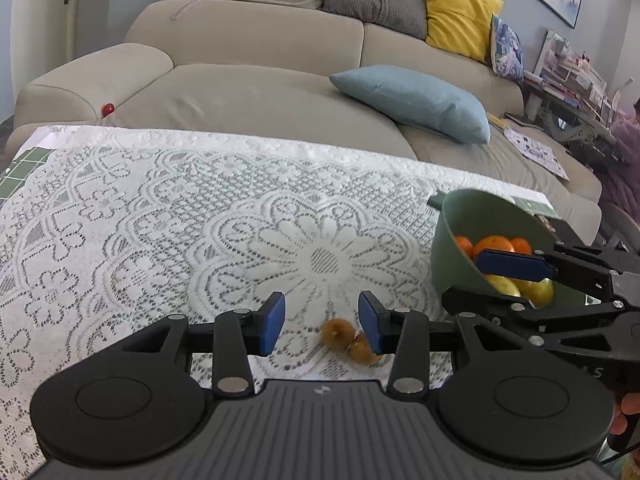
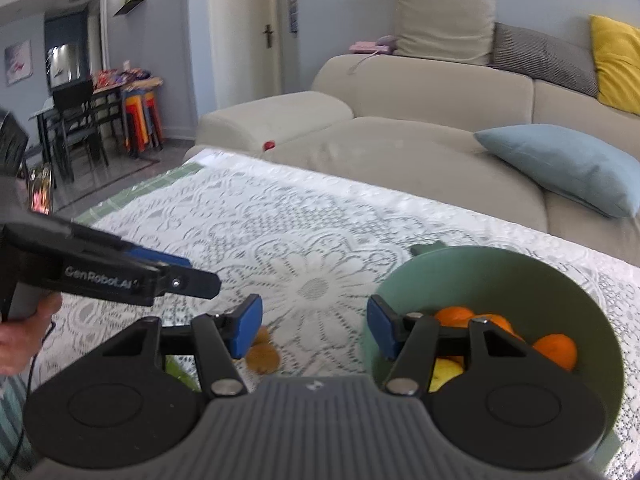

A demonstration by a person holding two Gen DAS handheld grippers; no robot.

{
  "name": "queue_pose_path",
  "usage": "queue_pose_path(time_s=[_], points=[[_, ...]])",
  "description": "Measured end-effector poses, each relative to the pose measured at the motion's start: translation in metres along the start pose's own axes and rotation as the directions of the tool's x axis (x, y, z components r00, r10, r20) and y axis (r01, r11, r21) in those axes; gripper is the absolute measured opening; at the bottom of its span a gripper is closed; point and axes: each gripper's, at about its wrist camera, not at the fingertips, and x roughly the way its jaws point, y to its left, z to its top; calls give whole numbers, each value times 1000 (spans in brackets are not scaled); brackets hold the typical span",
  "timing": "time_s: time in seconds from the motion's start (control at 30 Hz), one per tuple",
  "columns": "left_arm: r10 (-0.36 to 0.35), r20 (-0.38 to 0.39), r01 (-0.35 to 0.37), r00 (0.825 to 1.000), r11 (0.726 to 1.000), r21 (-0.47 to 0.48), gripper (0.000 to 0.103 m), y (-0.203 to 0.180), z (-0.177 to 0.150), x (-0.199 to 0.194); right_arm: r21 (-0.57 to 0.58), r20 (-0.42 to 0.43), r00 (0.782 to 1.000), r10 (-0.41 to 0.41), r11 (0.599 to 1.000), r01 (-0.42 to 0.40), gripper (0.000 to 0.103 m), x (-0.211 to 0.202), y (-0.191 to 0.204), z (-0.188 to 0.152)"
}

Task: Organize fruits
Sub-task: 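Move both grippers back toward the two remaining kiwis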

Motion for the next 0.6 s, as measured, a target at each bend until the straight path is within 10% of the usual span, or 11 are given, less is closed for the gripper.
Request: queue_pose_path(time_s=[0.6], points=[[-68, -45, 69, 997, 998, 16, 49, 15, -26, 11, -161, -102, 995, -6, 987, -10, 24, 39, 33, -23]])
